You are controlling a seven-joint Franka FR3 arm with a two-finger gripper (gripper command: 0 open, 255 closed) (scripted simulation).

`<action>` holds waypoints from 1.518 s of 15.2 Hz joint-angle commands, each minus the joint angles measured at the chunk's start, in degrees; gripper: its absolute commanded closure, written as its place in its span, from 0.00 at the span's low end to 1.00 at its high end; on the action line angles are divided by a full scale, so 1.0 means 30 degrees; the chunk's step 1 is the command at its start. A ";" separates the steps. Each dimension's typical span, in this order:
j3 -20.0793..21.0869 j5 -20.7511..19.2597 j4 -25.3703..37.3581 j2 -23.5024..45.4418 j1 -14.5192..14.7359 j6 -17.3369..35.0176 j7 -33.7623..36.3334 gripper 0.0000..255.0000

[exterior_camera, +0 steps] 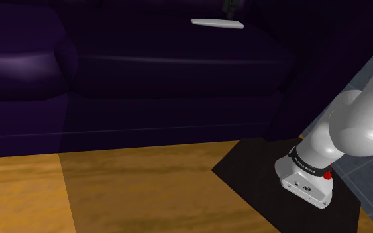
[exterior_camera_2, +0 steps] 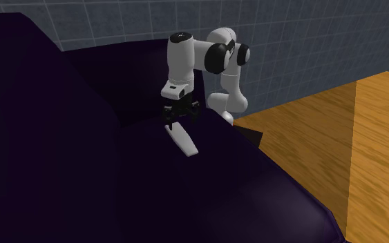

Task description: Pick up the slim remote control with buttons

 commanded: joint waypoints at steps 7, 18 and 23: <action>0.0048 0.0445 0.0848 0.1597 0.0164 0.0741 -0.2069 0.00; 0.0060 0.0406 -0.0056 0.1405 0.0176 0.1456 -0.2032 1.00; 0.0050 0.0438 0.0655 0.1561 0.0167 0.0899 -0.2062 1.00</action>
